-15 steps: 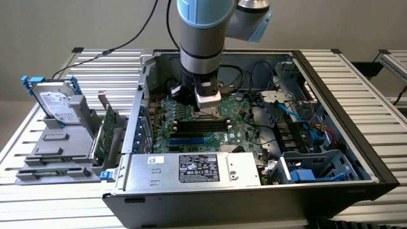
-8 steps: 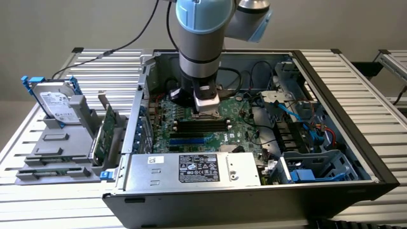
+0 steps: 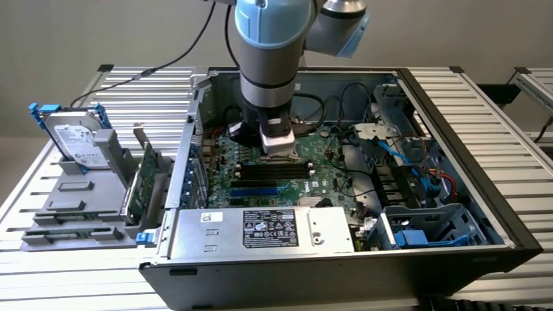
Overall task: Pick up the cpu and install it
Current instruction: 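Install the first cpu locking lever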
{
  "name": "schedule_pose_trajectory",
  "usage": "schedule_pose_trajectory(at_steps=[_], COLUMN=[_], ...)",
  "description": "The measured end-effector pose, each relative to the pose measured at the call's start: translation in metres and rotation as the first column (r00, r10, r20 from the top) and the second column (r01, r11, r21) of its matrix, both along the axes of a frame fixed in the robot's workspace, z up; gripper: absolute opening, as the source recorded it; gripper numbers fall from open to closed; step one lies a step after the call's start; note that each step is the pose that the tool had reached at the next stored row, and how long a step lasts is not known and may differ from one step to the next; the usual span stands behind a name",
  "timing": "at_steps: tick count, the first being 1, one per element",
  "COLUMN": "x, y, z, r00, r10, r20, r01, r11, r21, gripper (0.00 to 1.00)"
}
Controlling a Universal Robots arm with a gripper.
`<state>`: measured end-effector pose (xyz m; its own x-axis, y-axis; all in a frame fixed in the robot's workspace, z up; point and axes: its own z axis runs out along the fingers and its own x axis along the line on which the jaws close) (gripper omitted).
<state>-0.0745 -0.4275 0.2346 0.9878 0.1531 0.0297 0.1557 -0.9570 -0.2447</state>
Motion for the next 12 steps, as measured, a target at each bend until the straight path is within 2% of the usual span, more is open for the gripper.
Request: schedule_pose_trajectory(at_steps=[5, 12], x=[-0.0013, -0.0032], y=[0.0013, 0.0060], z=[-0.0030, -0.0099], r00=[1.0000, 1.0000], r10=[0.002, 0.007], r20=[-0.0002, 0.0002], r01=[-0.002, -0.007], r11=[1.0000, 1.0000], r21=[-0.0003, 0.0001], gripper=[0.11, 0.11])
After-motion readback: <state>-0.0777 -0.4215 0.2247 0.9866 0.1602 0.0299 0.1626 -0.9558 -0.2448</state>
